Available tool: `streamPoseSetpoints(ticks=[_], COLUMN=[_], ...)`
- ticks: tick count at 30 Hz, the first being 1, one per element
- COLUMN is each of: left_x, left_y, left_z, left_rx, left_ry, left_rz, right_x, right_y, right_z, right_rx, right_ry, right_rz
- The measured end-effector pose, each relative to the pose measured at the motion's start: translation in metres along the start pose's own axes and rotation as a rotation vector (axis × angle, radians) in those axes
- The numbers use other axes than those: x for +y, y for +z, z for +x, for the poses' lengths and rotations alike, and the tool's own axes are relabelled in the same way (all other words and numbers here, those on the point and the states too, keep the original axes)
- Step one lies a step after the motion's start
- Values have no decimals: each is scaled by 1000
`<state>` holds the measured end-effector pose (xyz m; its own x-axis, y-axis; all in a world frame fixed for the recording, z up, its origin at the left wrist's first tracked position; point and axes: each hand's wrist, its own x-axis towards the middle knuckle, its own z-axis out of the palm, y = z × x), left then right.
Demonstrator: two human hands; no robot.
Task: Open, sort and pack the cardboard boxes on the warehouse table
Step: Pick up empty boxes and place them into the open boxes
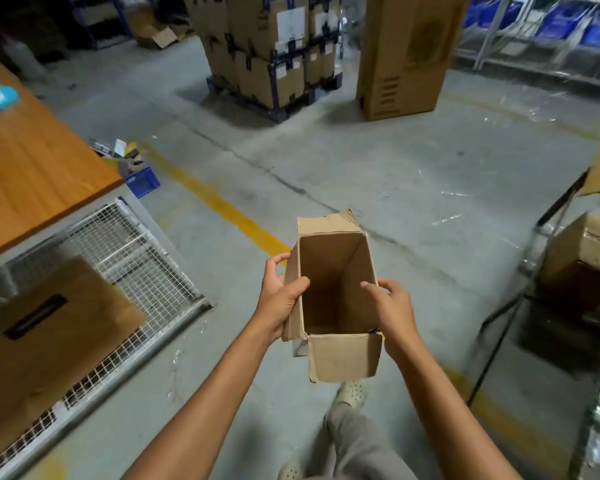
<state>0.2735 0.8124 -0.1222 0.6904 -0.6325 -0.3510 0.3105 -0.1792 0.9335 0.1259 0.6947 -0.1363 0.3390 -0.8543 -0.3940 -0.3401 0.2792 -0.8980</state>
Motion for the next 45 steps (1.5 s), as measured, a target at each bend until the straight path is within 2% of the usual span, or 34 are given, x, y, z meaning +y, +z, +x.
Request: streamPoseSetpoints(ticks=[5, 12, 18, 24, 29, 36, 39, 45], left_x=[25, 77, 119, 156, 198, 299, 351, 429], left_y=[65, 179, 275, 371, 454, 568, 627, 750], left_z=[101, 235, 312, 383, 455, 544, 558, 527], left_rx=[-68, -139, -263, -366, -519, -759, -806, -1057], left_ry=[64, 189, 255, 414, 575, 867, 989, 1199], left_rz=[59, 403, 455, 510, 464, 470, 343, 44], right_x=[-30, -99, -149, -188, -236, -329, -374, -438], right_y=[-23, -78, -133, -175, -216, -283, -314, -390], right_z=[98, 230, 309, 375, 439, 529, 545, 532], right_rx=[119, 274, 422, 594, 727, 967, 1104, 1436], right_ry=[-33, -101, -136, -226, -324, -439, -500, -595], right_rz=[15, -93, -154, -202, -263, -459, -503, -520])
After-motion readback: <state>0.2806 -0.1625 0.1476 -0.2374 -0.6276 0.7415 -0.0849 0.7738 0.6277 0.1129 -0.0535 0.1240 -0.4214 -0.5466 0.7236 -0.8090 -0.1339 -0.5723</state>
